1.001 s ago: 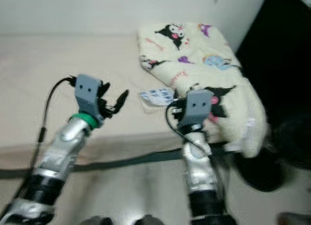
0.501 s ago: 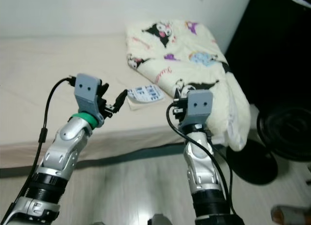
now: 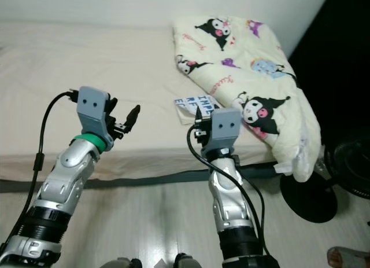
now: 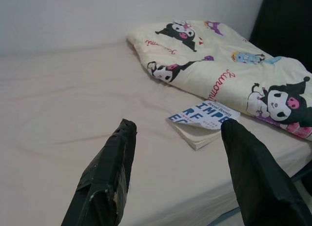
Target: Clean up the room
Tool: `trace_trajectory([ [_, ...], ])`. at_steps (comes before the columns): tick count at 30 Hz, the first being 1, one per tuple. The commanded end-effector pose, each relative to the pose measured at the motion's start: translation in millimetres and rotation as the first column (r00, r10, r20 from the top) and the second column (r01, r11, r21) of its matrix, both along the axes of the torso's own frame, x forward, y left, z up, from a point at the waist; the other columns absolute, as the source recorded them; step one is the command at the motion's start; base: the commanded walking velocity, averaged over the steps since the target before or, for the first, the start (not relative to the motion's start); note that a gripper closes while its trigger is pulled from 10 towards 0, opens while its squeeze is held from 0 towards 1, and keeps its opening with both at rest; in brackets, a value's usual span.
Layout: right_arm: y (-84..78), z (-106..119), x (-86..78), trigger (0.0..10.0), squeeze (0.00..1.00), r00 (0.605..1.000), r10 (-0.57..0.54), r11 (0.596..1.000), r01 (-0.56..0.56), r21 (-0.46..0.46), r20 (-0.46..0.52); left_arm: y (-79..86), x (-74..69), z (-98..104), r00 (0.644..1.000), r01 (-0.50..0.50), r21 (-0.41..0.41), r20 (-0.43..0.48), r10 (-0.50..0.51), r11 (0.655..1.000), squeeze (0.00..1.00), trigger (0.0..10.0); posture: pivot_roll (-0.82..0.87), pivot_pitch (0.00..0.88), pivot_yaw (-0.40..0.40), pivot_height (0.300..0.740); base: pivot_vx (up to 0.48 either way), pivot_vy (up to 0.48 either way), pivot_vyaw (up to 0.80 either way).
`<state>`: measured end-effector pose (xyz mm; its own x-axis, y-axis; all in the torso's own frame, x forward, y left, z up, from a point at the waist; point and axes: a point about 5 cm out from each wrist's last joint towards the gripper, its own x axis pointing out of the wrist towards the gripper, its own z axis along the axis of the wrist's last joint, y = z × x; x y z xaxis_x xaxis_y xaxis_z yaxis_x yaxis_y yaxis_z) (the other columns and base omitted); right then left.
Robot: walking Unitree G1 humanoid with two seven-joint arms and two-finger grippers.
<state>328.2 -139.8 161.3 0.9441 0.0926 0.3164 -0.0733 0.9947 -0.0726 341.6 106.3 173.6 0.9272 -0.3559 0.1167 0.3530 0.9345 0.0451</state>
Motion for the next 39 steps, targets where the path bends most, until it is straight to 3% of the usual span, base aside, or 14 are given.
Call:
trace_trajectory([
  [1, -1.1, -2.2, -2.1, 10.0, 0.0, 1.0, 0.005, 1.0, -0.005, 0.003, -0.003, -4.3, -3.7, -3.5, 1.0, 0.026, -0.001, -0.012, -0.026, 1.0, 0.0, 10.0, -0.05, 0.053, 0.04, 0.709, 0.0, 0.0, 0.0],
  [11, 5.8, -5.1, -4.7, 10.0, 0.0, 0.998, 0.055, 0.998, -0.055, 0.007, -0.018, -5.7, -8.7, -7.7, 0.998, 0.059, 0.053, 0.02, -0.06, 0.997, 0.0, 10.0, -0.05, 0.046, 0.037, 0.709, 0.0, 0.0, 0.0],
  [39, -0.2, -9.4, -5.7, 10.0, 0.0, 0.999, 0.036, 0.999, -0.036, -0.006, -0.038, -5.0, -5.5, -8.8, 0.999, 0.01, 0.033, 0.031, -0.011, 0.999, 0.0, 10.0, -0.05, 0.048, 0.032, 0.709, 0.468, 0.0, 0.0],
])
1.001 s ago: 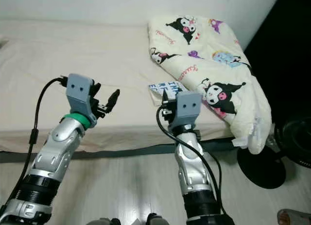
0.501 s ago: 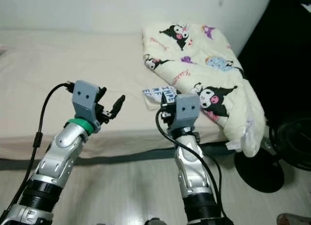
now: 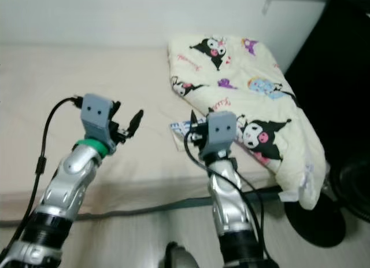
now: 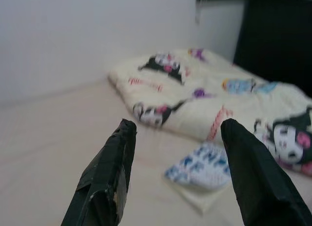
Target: Clean up the room
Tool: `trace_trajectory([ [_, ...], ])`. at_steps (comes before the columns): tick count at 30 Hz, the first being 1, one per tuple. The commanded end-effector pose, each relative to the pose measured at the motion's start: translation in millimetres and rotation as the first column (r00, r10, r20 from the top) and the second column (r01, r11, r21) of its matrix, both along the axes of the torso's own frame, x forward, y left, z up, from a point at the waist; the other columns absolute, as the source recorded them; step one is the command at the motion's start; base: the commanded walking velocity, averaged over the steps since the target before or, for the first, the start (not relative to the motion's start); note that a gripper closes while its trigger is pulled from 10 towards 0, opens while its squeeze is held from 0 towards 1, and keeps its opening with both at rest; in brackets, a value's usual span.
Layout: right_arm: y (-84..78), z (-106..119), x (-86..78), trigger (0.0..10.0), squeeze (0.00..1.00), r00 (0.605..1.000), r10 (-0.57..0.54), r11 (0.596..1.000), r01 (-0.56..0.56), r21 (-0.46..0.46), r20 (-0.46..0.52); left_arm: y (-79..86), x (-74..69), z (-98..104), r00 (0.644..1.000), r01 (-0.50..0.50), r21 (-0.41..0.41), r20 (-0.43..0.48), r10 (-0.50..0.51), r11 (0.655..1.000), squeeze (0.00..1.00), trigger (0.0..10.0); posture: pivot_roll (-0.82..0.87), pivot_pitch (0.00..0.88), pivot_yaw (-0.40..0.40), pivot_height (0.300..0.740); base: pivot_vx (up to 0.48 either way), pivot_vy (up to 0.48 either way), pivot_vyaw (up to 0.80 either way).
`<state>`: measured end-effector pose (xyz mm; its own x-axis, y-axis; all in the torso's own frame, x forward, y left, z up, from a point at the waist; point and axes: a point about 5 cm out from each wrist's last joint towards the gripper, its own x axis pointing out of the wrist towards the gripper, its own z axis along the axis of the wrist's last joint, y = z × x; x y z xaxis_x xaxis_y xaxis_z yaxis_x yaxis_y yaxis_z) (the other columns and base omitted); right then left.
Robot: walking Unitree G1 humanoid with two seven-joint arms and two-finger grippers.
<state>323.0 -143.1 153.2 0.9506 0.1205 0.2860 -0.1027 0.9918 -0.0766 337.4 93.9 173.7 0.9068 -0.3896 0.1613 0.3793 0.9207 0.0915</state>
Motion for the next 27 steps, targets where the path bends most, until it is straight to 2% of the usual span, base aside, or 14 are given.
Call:
trace_trajectory([
  [1, 3.1, -1.3, -0.5, 10.0, 0.0, 1.0, 0.009, 1.0, -0.009, 0.0, -0.006, 7.3, -1.3, -8.9, 0.999, -0.023, 0.007, -0.027, 0.023, 1.0, 0.0, 10.0, -0.05, 0.048, 0.032, 0.709, 0.472, 0.0, 0.0],
  [3, 2.6, -1.2, -0.3, 10.0, 0.0, 1.0, 0.008, 1.0, -0.008, 0.0, -0.007, 7.4, -0.9, -8.6, 0.999, -0.023, -0.006, -0.032, 0.022, 1.0, 0.0, 10.0, -0.05, 0.048, 0.032, 0.709, 0.304, 0.0, 0.0],
  [19, 5.4, -5.0, -1.8, 10.0, 0.0, 1.0, 0.001, 1.0, -0.001, -0.018, -0.029, 7.4, -2.5, -10.5, 0.999, -0.006, -0.006, -0.046, 0.006, 1.0, 0.0, 10.0, -0.05, 0.054, 0.036, 0.709, 0.0, 0.0, 0.0],
  [27, 0.3, -5.6, -0.9, 10.0, 0.0, 0.999, -0.021, 1.0, 0.021, 0.005, -0.03, 5.8, -2.2, -10.8, 0.999, 0.001, -0.005, -0.049, -0.002, 1.0, 0.0, 10.0, -0.06, 0.053, 0.039, 0.674, 0.0, 0.0, 0.0],
])
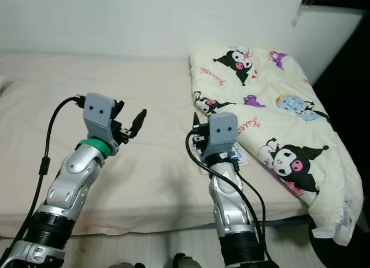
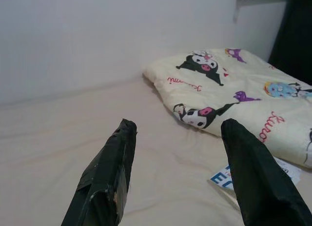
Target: Clean up the room
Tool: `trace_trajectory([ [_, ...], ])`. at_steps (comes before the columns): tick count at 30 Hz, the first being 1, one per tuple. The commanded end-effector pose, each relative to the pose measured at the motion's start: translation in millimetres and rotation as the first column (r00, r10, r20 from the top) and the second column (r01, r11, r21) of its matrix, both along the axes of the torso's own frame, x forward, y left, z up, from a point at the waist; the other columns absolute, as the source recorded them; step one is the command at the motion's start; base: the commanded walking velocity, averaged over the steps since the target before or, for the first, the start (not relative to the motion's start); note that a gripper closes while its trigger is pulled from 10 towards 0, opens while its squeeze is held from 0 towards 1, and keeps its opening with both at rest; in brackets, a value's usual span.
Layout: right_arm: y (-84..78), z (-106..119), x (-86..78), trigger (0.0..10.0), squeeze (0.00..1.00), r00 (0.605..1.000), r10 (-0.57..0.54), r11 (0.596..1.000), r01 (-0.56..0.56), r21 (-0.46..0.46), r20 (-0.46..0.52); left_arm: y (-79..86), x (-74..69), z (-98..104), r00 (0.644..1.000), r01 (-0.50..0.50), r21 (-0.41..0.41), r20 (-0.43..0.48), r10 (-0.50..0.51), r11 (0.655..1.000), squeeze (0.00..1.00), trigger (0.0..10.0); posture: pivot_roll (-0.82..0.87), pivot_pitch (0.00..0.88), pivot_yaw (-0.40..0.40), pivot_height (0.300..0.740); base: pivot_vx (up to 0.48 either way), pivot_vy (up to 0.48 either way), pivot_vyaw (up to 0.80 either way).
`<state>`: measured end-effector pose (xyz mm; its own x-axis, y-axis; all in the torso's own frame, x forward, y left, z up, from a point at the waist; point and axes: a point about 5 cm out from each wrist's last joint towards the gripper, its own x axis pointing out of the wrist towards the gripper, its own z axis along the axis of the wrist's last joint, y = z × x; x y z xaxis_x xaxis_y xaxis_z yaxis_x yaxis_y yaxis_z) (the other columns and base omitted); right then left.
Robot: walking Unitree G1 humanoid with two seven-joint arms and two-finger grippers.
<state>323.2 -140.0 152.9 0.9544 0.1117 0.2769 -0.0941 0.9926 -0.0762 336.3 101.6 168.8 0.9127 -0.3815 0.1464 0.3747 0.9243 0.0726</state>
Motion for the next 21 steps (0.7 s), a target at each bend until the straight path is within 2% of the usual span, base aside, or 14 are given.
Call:
trace_trajectory([
  [1, -3.1, -5.0, -1.1, 10.0, 0.0, 1.0, -0.013, 1.0, 0.013, 0.008, -0.02, -1.8, -1.2, -5.9, 1.0, 0.008, 0.008, -0.028, -0.008, 1.0, 0.0, 10.0, -0.05, 0.054, 0.041, 0.669, 0.0, 0.0, 0.0],
  [8, -2.9, -4.7, -0.6, 10.0, 0.0, 1.0, -0.014, 1.0, 0.015, 0.012, -0.021, -1.3, -1.1, -6.2, 1.0, 0.005, 0.011, -0.029, -0.005, 1.0, 0.0, 10.0, -0.05, 0.054, 0.039, 0.649, 0.0, 0.0, 0.0],
  [21, -4.2, -4.7, 0.7, 10.0, 0.0, 0.999, -0.014, 0.999, 0.015, 0.041, -0.03, -1.2, -0.5, -6.6, 0.999, 0.0, 0.008, -0.033, 0.0, 1.0, 0.0, 10.0, -0.05, 0.056, 0.04, 0.584, 0.0, 0.0, 0.0],
])
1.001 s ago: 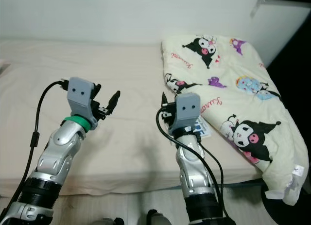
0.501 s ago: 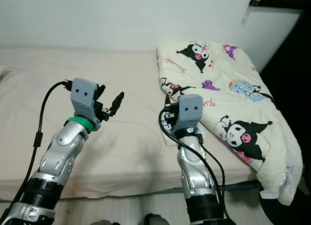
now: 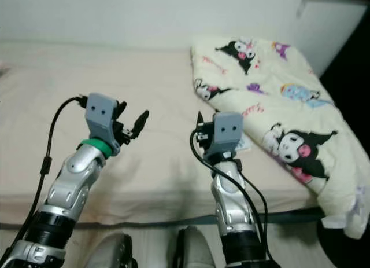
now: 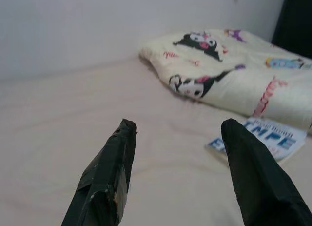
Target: Clean up the room
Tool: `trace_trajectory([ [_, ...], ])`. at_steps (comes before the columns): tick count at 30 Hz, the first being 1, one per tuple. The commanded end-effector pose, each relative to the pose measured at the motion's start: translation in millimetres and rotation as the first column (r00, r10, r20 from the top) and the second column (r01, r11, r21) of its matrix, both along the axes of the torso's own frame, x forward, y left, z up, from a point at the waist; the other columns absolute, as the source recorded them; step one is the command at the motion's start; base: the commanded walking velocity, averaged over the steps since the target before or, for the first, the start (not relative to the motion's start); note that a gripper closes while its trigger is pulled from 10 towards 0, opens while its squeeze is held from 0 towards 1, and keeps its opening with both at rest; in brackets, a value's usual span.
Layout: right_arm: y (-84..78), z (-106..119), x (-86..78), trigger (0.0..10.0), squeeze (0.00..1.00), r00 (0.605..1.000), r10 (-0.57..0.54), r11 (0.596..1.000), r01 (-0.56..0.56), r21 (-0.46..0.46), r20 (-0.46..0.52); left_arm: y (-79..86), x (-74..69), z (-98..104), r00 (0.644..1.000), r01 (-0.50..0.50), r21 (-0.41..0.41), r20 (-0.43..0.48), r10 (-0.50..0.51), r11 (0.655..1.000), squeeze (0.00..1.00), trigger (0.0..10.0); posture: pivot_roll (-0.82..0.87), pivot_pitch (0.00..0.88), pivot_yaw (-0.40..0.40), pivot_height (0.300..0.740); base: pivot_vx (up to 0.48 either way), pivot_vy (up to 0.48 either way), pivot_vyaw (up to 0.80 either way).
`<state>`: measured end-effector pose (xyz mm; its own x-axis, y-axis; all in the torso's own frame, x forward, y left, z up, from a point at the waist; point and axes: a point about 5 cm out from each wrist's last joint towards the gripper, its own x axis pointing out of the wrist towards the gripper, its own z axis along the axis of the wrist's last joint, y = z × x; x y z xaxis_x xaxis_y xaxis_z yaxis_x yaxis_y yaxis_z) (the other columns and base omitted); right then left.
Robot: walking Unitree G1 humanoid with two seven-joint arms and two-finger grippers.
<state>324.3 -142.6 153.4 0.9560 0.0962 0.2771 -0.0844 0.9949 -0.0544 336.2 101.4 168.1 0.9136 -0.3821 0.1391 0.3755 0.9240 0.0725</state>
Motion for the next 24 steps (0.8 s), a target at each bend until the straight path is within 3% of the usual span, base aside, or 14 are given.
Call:
trace_trajectory([
  [1, -1.9, -5.1, -0.2, 10.0, 0.0, 1.0, -0.004, 1.0, 0.004, 0.025, -0.029, -1.0, -0.5, -6.0, 1.0, 0.0, 0.006, -0.026, 0.0, 1.0, 0.0, 10.0, -0.05, 0.056, 0.04, 0.579, 0.0, 0.0, 0.0],
  [8, -3.4, -6.3, -0.1, 10.0, 0.0, 0.999, -0.01, 0.999, 0.012, 0.051, -0.037, 0.4, -1.4, -7.1, 1.0, -0.001, 0.01, -0.03, 0.001, 1.0, 0.0, 10.0, -0.05, 0.063, 0.043, 0.549, 0.0, 0.0, 0.0],
  [12, -10.6, -8.2, 1.5, 10.0, 0.0, 0.997, -0.037, 0.989, 0.046, 0.141, -0.067, 0.9, -2.5, -8.1, 0.999, 0.0, 0.012, -0.034, 0.001, 1.0, 0.0, 10.0, -0.05, 0.067, 0.045, 0.549, 0.0, 0.0, 0.0],
  [15, -24.9, -9.1, 6.2, 10.0, 0.0, 0.991, -0.081, 0.942, 0.11, 0.317, -0.102, 0.8, -3.6, -8.5, 0.999, 0.003, 0.016, -0.036, -0.002, 1.0, 0.0, 10.0, -0.04, 0.072, 0.05, 0.549, 0.0, 0.0, 0.0],
  [17, -26.1, -9.3, 6.6, 10.0, 0.0, 0.991, -0.085, 0.936, 0.115, 0.333, -0.105, 0.8, -3.7, -8.5, 0.999, 0.003, 0.016, -0.036, -0.003, 1.0, 0.0, 10.0, -0.04, 0.072, 0.05, 0.549, 0.0, 0.0, 0.0],
  [18, -46.0, -13.6, 10.7, 10.0, 0.0, 0.976, -0.154, 0.84, 0.212, 0.5, -0.157, 2.0, -4.1, -8.8, 0.999, 0.006, 0.022, -0.039, -0.005, 1.0, 0.0, 10.0, -0.03, 0.082, 0.059, 0.549, 0.0, 0.0, 0.0],
  [19, -46.0, -13.6, 10.7, 10.0, 0.0, 0.976, -0.154, 0.84, 0.212, 0.5, -0.157, 2.0, -4.1, -8.8, 0.999, 0.006, 0.022, -0.039, -0.005, 1.0, 0.0, 10.0, -0.03, 0.082, 0.059, 0.549, 0.0, 0.0, 0.0],
  [20, -53.9, -16.2, 11.9, 10.0, 0.0, 0.968, -0.177, 0.784, 0.249, 0.568, -0.181, 2.7, -4.2, -8.9, 0.999, 0.007, 0.025, -0.04, -0.006, 1.0, 0.0, 10.0, -0.03, 0.083, 0.06, 0.549, 0.0, 0.0, 0.0],
  [21, -66.6, -22.1, 13.4, 10.0, 0.0, 0.954, -0.198, 0.678, 0.299, 0.671, -0.225, 3.6, -4.2, -9.0, 0.999, 0.007, 0.029, -0.042, -0.006, 1.0, 0.0, 10.0, -0.03, 0.086, 0.064, 0.549, 0.0, 0.0, 0.0],
  [22, -69.7, -23.7, 13.7, 10.0, 0.0, 0.951, -0.2, 0.649, 0.309, 0.695, -0.236, 3.8, -4.2, -8.9, 0.999, 0.007, 0.029, -0.042, -0.006, 1.0, 0.0, 10.0, -0.03, 0.086, 0.064, 0.549, 0.0, 0.0, 0.0],
  [23, -69.7, -23.7, 13.7, 10.0, 0.0, 0.951, -0.2, 0.649, 0.309, 0.695, -0.236, 3.8, -4.2, -8.9, 0.999, 0.007, 0.029, -0.042, -0.006, 1.0, 0.0, 10.0, -0.03, 0.086, 0.064, 0.549, 0.0, 0.0, 0.0],
  [24, -78.5, -28.4, 14.0, 10.0, 0.0, 0.951, -0.188, 0.566, 0.309, 0.764, -0.245, 3.7, -4.1, -8.7, 0.999, 0.008, 0.031, -0.043, -0.007, 0.999, 0.0, 10.0, -0.02, 0.09, 0.068, 0.549, 0.0, 0.0, 0.0],
])
